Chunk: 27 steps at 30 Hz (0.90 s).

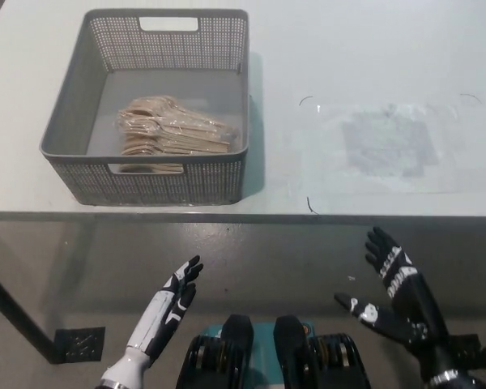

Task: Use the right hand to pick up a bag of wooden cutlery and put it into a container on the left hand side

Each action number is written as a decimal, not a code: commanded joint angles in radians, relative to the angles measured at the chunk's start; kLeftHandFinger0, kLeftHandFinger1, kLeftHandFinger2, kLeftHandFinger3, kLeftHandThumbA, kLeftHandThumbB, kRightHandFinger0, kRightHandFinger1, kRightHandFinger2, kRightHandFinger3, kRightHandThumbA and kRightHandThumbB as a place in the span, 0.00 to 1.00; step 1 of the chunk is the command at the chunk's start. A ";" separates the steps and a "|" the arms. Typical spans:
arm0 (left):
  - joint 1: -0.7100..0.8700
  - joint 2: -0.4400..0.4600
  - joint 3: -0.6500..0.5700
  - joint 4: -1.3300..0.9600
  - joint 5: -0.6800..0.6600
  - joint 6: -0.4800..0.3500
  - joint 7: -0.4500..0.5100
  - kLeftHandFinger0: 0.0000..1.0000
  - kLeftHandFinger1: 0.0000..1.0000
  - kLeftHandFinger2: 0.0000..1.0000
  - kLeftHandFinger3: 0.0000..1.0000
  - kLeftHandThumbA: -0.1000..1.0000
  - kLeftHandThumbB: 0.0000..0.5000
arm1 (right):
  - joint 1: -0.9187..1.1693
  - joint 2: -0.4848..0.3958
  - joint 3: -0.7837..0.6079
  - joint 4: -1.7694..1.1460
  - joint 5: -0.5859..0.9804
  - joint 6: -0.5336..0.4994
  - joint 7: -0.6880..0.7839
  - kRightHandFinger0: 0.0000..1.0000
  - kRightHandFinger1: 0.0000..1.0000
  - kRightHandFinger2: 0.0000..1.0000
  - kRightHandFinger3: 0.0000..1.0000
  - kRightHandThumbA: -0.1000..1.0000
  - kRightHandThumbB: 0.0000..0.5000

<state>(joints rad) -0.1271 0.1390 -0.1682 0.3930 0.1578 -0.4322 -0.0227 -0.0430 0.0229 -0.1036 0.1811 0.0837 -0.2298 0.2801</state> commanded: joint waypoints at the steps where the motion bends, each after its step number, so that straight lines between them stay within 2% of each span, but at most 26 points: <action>1: -0.028 0.011 0.010 -0.008 -0.028 -0.038 -0.009 1.00 1.00 1.00 1.00 1.00 0.73 | 0.023 0.020 0.002 -0.006 0.077 -0.084 -0.007 1.00 1.00 1.00 1.00 1.00 0.24; 3: -0.027 0.009 0.015 -0.012 -0.038 -0.038 -0.016 1.00 1.00 1.00 1.00 1.00 0.71 | 0.046 0.031 0.008 0.002 0.105 -0.073 0.007 1.00 1.00 1.00 1.00 0.97 0.30; 6: -0.030 0.001 0.017 0.000 -0.051 -0.038 -0.014 1.00 1.00 1.00 1.00 1.00 0.70 | 0.060 0.037 0.017 -0.002 0.142 -0.026 0.024 1.00 1.00 1.00 1.00 0.96 0.32; 11: -0.017 -0.004 0.024 0.005 -0.074 -0.038 -0.020 1.00 1.00 1.00 1.00 1.00 0.68 | 0.067 0.060 0.033 -0.005 0.151 0.002 0.012 1.00 1.00 1.00 1.00 0.99 0.23; 12: -0.016 -0.007 0.026 0.006 -0.076 -0.038 -0.018 1.00 1.00 1.00 1.00 1.00 0.68 | 0.063 0.071 0.031 0.003 0.144 -0.009 -0.006 1.00 1.00 1.00 1.00 0.96 0.21; 17: -0.014 -0.009 0.027 0.006 -0.071 -0.038 -0.009 1.00 1.00 1.00 1.00 1.00 0.65 | 0.037 0.080 0.029 0.025 0.124 -0.021 -0.025 1.00 1.00 1.00 1.00 0.97 0.22; 18: -0.012 -0.008 0.025 0.005 -0.069 -0.038 -0.007 1.00 1.00 1.00 1.00 1.00 0.65 | 0.037 0.076 0.034 0.023 0.107 -0.040 -0.024 1.00 1.00 1.00 1.00 0.98 0.17; 24: -0.007 -0.010 0.023 -0.002 -0.068 -0.038 -0.008 1.00 1.00 1.00 1.00 1.00 0.65 | 0.037 0.075 0.047 0.021 0.057 -0.056 -0.057 1.00 1.00 1.00 1.00 0.92 0.23; 27: -0.009 -0.010 0.023 -0.002 -0.072 -0.038 -0.012 1.00 1.00 1.00 1.00 1.00 0.65 | 0.030 0.080 0.047 0.027 0.067 -0.059 -0.064 1.00 1.00 1.00 1.00 0.91 0.21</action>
<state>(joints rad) -0.1279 0.1305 -0.1525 0.4121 0.0999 -0.4324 -0.0341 0.0138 0.0897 -0.0703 0.2170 0.1625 -0.2346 0.2458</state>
